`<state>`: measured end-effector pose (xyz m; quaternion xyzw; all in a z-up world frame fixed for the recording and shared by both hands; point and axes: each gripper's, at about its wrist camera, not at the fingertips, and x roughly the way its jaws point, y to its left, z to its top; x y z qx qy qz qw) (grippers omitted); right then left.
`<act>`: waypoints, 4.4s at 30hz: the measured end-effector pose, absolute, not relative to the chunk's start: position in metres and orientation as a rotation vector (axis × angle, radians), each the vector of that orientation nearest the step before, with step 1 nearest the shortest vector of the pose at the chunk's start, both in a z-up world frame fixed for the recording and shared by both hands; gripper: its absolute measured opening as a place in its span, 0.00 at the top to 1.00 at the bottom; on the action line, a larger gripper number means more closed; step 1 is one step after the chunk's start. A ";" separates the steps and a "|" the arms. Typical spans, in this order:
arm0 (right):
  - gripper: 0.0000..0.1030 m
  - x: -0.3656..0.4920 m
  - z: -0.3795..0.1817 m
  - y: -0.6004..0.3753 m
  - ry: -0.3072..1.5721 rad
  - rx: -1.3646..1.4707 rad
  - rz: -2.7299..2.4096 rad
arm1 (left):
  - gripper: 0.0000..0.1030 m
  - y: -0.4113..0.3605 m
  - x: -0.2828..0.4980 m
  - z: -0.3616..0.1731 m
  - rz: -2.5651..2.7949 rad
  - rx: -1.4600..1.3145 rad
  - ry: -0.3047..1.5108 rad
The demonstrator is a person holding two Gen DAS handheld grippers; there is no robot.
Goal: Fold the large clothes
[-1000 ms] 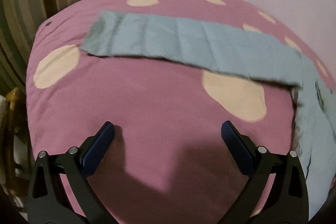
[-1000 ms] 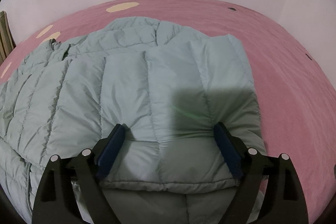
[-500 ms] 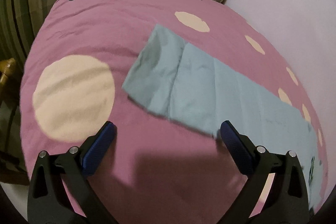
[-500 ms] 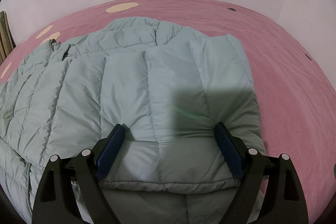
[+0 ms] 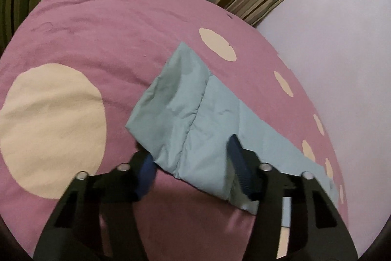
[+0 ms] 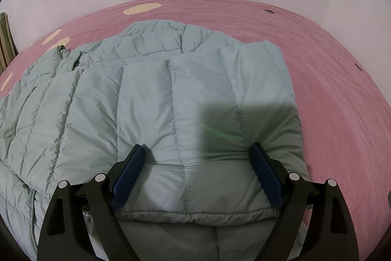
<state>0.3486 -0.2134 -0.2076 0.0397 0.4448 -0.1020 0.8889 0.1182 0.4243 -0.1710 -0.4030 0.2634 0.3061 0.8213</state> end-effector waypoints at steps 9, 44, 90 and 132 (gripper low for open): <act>0.16 0.349 -0.208 -0.214 0.924 0.082 -0.212 | 0.95 0.424 0.123 -0.175 0.633 -0.833 0.572; 0.16 0.348 -0.207 -0.214 0.922 0.089 -0.211 | 0.96 0.014 0.335 -0.095 -0.115 -0.273 0.670; 0.85 0.395 -0.181 -0.092 0.983 0.280 0.129 | 0.36 0.141 0.245 -0.119 0.151 -0.180 0.721; 0.43 0.390 -0.142 -0.208 0.794 0.204 -0.100 | 0.35 0.095 0.353 -0.126 0.134 -0.103 0.802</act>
